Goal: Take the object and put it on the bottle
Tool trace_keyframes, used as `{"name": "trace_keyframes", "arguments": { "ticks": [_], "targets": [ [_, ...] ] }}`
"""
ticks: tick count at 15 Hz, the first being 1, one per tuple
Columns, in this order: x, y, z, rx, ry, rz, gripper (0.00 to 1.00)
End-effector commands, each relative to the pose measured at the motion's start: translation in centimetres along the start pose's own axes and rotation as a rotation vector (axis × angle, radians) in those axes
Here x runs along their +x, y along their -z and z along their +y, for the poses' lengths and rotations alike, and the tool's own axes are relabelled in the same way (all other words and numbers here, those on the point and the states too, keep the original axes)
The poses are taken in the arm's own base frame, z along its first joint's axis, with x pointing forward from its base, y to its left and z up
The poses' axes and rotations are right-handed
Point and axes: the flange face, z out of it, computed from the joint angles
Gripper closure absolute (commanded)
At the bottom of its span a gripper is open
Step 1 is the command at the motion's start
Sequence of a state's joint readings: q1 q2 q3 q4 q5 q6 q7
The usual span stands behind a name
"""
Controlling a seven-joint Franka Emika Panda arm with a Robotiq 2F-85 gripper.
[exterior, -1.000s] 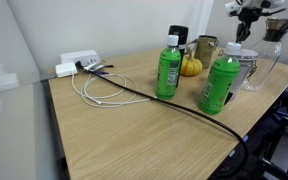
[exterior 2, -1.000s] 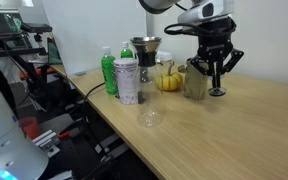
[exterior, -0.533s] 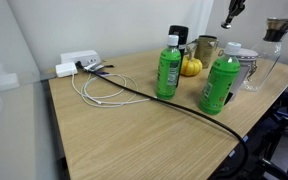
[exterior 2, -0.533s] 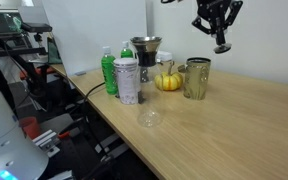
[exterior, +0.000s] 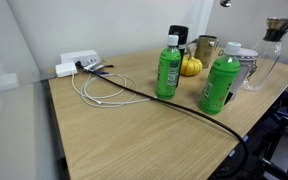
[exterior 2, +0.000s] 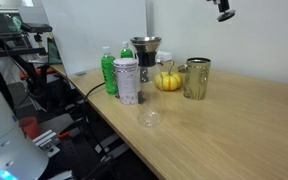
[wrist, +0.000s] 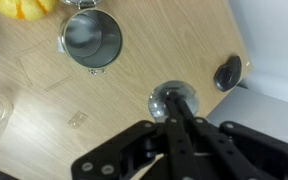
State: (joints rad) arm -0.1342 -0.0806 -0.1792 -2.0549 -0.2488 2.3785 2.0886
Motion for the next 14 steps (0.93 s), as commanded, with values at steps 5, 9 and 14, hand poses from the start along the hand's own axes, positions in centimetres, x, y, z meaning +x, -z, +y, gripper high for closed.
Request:
{"name": "trace_keyframes", "arguments": {
  "ticks": [5, 9, 14],
  "targets": [
    [1.6, 6.4, 0.4, -0.135, 0.188, 0.065, 0.99],
    [3.9, 8.3, 1.6, -0.185, 0.189, 0.071, 0.99],
    [6.0, 8.8, 4.4, -0.220, 0.105, 0.085, 0.99]
  ]
}}
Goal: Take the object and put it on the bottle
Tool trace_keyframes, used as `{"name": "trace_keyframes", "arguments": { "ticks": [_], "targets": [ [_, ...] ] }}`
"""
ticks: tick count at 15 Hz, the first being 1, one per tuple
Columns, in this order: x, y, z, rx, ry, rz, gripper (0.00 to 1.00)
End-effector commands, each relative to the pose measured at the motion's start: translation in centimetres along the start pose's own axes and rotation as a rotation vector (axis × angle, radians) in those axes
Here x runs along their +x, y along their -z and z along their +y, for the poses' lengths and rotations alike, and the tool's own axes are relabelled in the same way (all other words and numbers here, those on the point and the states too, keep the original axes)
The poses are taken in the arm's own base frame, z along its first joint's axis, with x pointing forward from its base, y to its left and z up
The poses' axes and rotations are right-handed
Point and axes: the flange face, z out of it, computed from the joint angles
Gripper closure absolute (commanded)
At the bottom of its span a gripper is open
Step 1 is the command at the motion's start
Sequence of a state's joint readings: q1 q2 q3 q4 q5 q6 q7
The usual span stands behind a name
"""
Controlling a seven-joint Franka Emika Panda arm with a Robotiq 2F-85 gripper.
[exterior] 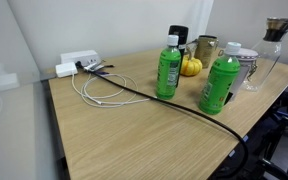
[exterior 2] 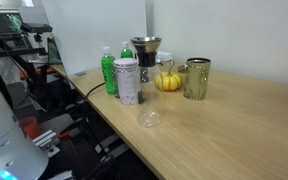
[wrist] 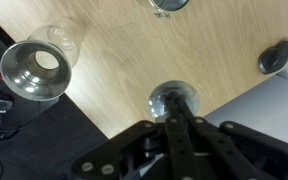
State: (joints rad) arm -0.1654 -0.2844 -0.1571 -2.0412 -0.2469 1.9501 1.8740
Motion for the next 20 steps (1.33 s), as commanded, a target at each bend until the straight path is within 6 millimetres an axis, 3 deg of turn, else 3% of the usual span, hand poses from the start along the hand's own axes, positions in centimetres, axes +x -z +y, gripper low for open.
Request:
{"name": "trace_keyframes", "arguments": {
  "ticks": [1, 7, 10, 11, 20],
  "targets": [
    [1.1, -0.4, 2.6, -0.031, -0.070, -0.014, 0.99],
    [1.0, -1.1, 6.1, -0.049, -0.116, -0.056, 0.99],
    [-0.2, -1.0, 5.9, 0.008, -0.076, -0.089, 0.99],
    [0.1, -0.7, 5.9, -0.024, -0.082, -0.060, 0.95],
    [-0.4, -0.8, 5.8, -0.005, -0.076, -0.070, 0.95]
  ]
}}
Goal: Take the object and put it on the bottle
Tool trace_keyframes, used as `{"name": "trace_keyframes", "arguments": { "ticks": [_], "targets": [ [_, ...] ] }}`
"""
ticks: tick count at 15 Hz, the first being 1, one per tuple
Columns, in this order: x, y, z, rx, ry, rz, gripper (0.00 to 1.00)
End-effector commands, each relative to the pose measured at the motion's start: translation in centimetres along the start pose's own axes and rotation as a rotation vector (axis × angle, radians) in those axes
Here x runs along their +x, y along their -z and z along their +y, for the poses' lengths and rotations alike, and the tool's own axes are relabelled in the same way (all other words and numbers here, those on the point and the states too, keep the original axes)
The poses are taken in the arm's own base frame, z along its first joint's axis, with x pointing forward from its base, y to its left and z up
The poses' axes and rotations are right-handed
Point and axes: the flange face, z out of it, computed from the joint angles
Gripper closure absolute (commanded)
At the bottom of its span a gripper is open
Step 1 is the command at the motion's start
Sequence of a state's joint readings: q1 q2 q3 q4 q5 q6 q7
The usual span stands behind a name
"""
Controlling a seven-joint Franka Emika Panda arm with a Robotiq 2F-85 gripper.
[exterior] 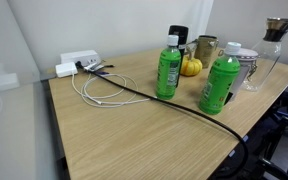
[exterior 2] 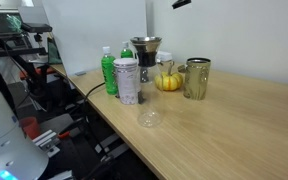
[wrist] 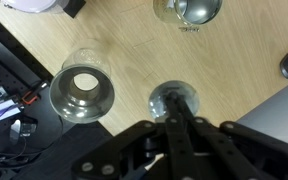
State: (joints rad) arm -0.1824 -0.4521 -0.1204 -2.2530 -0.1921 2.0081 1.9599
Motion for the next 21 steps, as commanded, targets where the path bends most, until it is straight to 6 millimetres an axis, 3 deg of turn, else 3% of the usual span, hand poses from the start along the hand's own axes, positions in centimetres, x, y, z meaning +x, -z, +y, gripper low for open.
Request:
{"name": "trace_keyframes", "arguments": {
  "ticks": [1, 2, 6, 12, 21],
  "targets": [
    [0.0, 0.0, 0.0, -0.001, 0.000, 0.000, 0.95],
    [0.0, 0.0, 0.0, -0.001, 0.000, 0.000, 0.99],
    [0.0, 0.7, 0.7, -0.008, -0.002, 0.010, 0.99],
    [0.7, 2.5, 3.3, -0.087, 0.011, 0.026, 0.99],
    [1.0, -1.4, 5.7, -0.172, -0.015, 0.044, 0.99]
  ]
}}
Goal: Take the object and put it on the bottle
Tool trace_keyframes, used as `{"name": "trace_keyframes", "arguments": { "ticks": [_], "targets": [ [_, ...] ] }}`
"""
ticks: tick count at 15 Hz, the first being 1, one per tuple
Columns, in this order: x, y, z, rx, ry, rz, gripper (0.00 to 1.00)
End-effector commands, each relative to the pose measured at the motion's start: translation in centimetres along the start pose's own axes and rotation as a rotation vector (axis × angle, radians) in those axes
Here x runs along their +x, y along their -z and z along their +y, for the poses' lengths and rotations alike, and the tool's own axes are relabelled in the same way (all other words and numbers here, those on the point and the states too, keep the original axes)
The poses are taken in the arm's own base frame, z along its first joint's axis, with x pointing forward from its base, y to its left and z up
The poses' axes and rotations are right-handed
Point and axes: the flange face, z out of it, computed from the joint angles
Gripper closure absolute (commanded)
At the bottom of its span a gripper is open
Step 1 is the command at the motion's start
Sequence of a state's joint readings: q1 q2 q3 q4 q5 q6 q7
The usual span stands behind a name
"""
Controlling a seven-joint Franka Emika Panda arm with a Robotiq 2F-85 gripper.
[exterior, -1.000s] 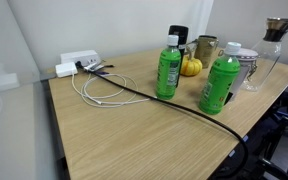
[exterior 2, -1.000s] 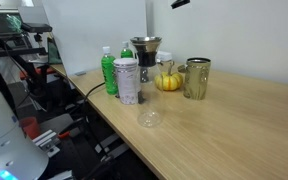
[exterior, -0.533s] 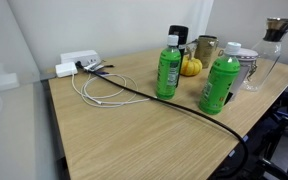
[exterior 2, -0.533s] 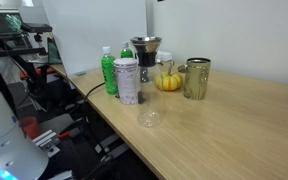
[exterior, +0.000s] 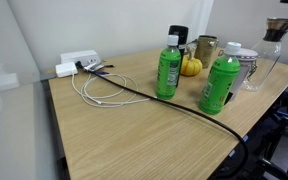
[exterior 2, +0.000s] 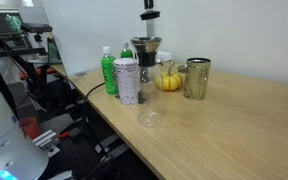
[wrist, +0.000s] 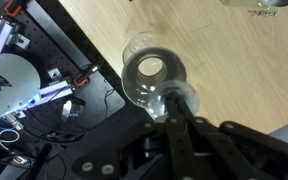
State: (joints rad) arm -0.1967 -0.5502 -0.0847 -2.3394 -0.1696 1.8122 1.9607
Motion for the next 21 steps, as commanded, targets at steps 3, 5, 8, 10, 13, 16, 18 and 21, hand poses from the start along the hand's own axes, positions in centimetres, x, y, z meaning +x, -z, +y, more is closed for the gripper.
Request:
{"name": "trace_keyframes", "arguments": {
  "ticks": [3, 5, 8, 10, 13, 16, 18, 21],
  "targets": [
    [0.2, -1.0, 1.0, -0.016, -0.018, -0.019, 0.99],
    [0.1, -1.5, 1.4, -0.028, -0.016, -0.025, 0.99],
    [-0.2, -2.3, 1.7, -0.040, -0.013, -0.033, 0.99],
    [-0.4, -2.7, 1.9, -0.047, -0.004, -0.034, 0.99],
    [-0.5, -3.5, 1.8, -0.044, -0.009, -0.034, 0.99],
    [-0.5, -4.4, 1.5, -0.036, -0.007, -0.035, 0.99],
    [-0.5, -5.0, 1.5, -0.036, -0.014, -0.043, 0.99],
    [-0.4, -5.7, 1.3, -0.031, -0.018, -0.039, 0.99]
  ]
}}
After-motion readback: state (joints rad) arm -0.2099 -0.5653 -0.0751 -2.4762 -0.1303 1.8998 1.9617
